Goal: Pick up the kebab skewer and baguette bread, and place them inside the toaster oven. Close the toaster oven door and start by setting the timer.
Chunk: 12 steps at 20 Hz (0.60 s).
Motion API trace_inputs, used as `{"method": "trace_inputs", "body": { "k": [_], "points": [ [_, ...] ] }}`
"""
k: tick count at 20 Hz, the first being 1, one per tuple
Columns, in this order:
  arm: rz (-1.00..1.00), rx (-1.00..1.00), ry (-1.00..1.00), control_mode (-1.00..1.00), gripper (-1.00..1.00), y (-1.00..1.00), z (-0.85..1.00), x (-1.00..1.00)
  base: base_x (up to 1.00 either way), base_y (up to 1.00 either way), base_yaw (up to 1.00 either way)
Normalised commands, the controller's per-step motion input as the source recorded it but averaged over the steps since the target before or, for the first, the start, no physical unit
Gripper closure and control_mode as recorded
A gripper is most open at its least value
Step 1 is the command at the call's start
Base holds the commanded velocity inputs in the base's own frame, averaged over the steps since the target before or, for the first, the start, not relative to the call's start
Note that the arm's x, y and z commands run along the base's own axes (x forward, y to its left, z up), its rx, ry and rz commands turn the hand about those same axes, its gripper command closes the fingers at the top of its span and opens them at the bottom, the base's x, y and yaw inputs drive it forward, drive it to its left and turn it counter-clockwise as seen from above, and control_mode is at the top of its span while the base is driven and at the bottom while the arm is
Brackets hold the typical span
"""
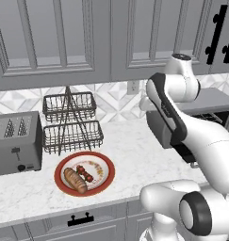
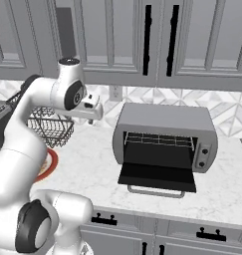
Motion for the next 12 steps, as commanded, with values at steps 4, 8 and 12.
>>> {"method": "trace_inputs", "body": {
  "k": [4,8,12],
  "points": [
    [0.0,0.0,-0.01,-1.0,-1.0,-0.84,-0.3,-0.05,0.0,0.0,0.0],
    [0.0,0.0,-0.04,-1.0,-1.0,-0.99,-0.18,-0.05,0.0,0.0,0.0],
    [0.0,0.0,-0.09,-1.0,-1.0,-1.0,-0.14,-0.11,0.0,0.0,0.0]
  ]
}}
